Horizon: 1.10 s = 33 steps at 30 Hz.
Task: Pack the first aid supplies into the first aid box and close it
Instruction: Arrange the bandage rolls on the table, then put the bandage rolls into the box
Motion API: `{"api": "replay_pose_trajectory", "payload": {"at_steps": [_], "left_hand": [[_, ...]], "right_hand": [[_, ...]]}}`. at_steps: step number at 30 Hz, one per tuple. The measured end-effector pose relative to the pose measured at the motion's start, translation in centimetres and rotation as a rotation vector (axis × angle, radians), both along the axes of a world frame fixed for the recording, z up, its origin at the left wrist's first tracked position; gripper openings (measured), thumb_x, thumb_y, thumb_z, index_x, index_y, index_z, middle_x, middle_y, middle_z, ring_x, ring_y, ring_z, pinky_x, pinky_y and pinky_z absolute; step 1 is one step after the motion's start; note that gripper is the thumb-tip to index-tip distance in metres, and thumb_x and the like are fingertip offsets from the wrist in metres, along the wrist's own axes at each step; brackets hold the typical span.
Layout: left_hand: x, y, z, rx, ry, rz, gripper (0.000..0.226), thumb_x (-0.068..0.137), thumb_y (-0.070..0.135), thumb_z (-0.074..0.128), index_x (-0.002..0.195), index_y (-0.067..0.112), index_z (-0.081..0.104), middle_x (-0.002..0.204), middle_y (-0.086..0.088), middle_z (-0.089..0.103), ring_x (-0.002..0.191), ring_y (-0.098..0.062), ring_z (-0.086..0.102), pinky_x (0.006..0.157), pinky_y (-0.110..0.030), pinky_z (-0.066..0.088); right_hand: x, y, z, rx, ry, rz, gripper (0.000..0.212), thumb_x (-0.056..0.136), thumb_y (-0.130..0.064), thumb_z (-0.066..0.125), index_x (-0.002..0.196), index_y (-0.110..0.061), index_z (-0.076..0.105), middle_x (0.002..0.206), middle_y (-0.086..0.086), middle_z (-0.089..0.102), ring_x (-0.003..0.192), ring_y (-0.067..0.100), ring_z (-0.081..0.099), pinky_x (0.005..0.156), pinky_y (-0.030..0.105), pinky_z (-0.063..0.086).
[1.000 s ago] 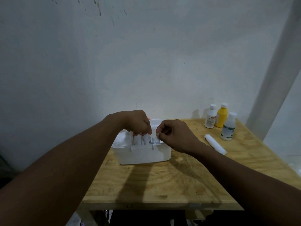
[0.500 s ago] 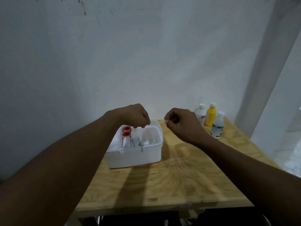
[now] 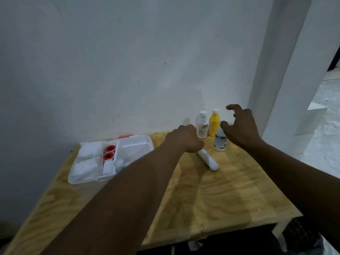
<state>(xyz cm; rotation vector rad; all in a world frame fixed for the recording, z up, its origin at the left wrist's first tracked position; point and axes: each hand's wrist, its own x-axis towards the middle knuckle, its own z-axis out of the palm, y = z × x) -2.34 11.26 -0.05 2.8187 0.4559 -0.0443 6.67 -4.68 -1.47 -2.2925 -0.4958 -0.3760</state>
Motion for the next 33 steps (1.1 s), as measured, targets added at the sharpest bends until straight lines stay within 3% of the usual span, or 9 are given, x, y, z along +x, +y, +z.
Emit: {"api": "replay_pose_trajectory", "payload": {"at_steps": [3,6,10,17,21,28,33], "left_hand": [[1.4,-1.5,-2.0,0.013,0.039,0.051,0.051,0.086,0.057,0.060,0.119,0.018,0.054,0.110,-0.004,0.057,0.105,-0.027,0.062,0.076,-0.035,0.045],[2.3,-2.2,-3.3,0.023,0.052,0.112,0.052,0.085,0.055,0.062,0.121,0.019,0.055,0.105,-0.002,0.056,0.106,-0.026,0.062,0.074,-0.035,0.042],[3.0,-2.3,-3.9,0.000,0.052,0.148,0.050,0.081,0.053,0.068,0.115,0.019,0.054,0.108,-0.003,0.058,0.104,-0.026,0.063,0.075,-0.035,0.045],[3.3,-1.5,-3.6,-0.184,0.038,0.122,0.035,0.075,0.037,0.073,0.097,0.017,0.056,0.091,-0.004,0.067,0.075,-0.025,0.072,0.071,-0.034,0.059],[2.4,-0.2,-1.3,-0.247,-0.055,0.079,0.031,0.077,0.034,0.073,0.096,0.012,0.063,0.086,-0.007,0.073,0.051,-0.020,0.073,0.064,-0.034,0.064],[-3.1,4.9,7.4,-0.328,-0.319,0.099,0.020,0.087,0.025,0.067,0.102,0.012,0.067,0.088,-0.013,0.076,0.063,-0.025,0.077,0.049,-0.027,0.054],[-8.6,10.5,11.0,-0.304,-0.392,0.192,0.016,0.088,0.022,0.070,0.101,0.014,0.068,0.089,-0.009,0.076,0.065,-0.021,0.077,0.055,-0.027,0.057]], "right_hand": [[1.1,-0.4,-0.7,-0.079,0.039,0.047,0.058,0.086,-0.030,0.065,0.139,-0.027,0.043,0.132,0.020,0.048,0.118,0.039,0.052,0.098,0.044,0.045],[1.9,-0.3,-1.4,-0.117,0.038,0.123,0.046,0.087,-0.026,0.064,0.131,-0.018,0.054,0.122,0.017,0.058,0.114,0.032,0.055,0.085,0.031,0.040],[2.2,-0.1,-1.8,-0.079,0.033,0.157,0.032,0.088,-0.023,0.065,0.117,-0.014,0.057,0.107,0.010,0.066,0.093,0.026,0.061,0.075,0.029,0.041],[1.6,0.1,-2.1,-0.055,-0.028,0.142,0.026,0.088,-0.025,0.069,0.110,-0.014,0.061,0.106,0.007,0.069,0.087,0.022,0.062,0.072,0.029,0.042],[0.7,-0.3,-1.6,-0.039,-0.064,0.111,0.024,0.085,-0.036,0.070,0.101,-0.018,0.064,0.097,0.002,0.071,0.087,0.022,0.064,0.075,0.039,0.054],[-2.7,1.9,3.3,0.087,-0.155,0.187,0.022,0.087,-0.038,0.066,0.100,-0.020,0.064,0.097,-0.004,0.069,0.088,0.019,0.065,0.079,0.036,0.052],[-6.3,5.8,7.0,0.192,-0.201,0.311,0.023,0.084,-0.038,0.069,0.102,-0.022,0.064,0.101,-0.006,0.070,0.085,0.019,0.067,0.082,0.042,0.054]]}}
